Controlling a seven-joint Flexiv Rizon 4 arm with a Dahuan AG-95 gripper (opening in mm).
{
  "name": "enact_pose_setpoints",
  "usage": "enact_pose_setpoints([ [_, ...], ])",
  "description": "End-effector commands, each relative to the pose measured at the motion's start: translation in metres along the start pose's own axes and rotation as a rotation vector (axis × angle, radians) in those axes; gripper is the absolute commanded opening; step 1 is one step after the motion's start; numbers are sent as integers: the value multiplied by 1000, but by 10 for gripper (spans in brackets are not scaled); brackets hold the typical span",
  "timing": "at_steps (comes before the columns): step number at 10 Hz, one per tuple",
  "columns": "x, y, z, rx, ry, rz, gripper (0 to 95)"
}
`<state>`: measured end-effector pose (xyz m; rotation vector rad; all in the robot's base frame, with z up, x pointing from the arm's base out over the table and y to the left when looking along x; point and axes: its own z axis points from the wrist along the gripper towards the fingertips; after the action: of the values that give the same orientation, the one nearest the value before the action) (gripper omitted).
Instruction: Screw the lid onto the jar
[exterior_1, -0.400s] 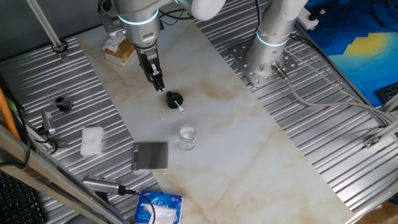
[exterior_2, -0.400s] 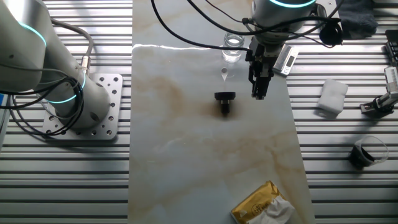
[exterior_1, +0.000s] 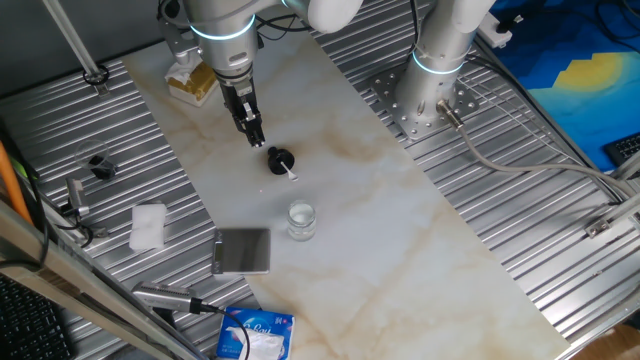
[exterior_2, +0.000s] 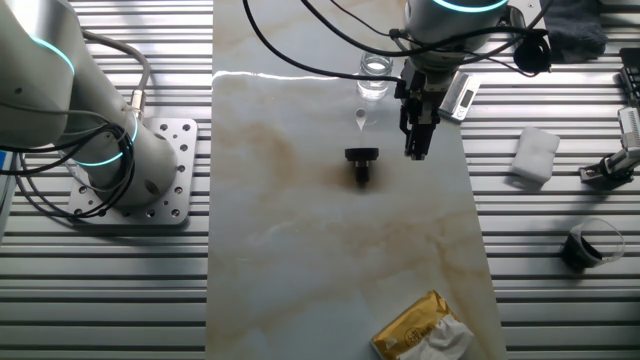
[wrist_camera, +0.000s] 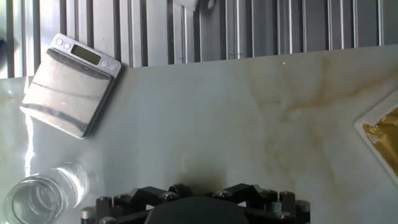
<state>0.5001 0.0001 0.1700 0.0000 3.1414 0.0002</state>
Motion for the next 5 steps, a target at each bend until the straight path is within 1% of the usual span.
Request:
enact_pose_setpoints([
  [1, 0, 0, 0, -660, 6, 114, 0],
  [2, 0, 0, 0, -600, 3, 50, 0],
  [3, 0, 0, 0, -578, 0, 35, 0],
  [5, 0, 0, 0, -574, 0, 30, 0],
])
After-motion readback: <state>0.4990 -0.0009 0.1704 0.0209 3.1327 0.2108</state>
